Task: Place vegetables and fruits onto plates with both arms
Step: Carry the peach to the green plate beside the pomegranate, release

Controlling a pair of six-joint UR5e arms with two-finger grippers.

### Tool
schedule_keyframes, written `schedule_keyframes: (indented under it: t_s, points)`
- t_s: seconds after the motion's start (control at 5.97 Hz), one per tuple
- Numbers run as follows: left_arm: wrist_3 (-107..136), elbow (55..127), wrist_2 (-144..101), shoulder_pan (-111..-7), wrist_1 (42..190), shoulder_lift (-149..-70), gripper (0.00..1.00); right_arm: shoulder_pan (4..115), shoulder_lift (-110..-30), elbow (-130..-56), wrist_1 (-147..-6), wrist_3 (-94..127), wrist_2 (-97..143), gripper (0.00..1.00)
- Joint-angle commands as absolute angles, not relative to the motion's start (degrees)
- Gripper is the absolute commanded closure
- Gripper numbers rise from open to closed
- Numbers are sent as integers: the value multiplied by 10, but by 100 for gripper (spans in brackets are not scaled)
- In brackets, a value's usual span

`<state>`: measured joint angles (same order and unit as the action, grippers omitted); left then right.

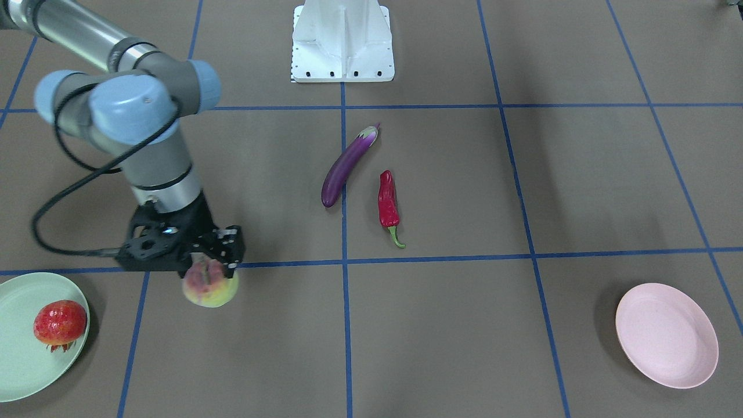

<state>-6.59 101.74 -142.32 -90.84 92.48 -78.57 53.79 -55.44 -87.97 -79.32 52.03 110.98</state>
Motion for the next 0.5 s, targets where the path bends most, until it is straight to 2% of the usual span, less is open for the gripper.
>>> schedule_keyframes:
  t_s: [0.0, 0.17, 0.34]
  points:
    - [-66, 1018, -1423, -908, 929, -786, 0, 666, -619, -849, -793, 321, 1231, 100]
    - [-66, 1017, -1423, -908, 929, -786, 0, 714, -640, -814, -792, 221, 1264, 100]
    - [-66, 1018, -1424, -908, 929, -786, 0, 743, -644, -744, -754, 173, 1302, 100]
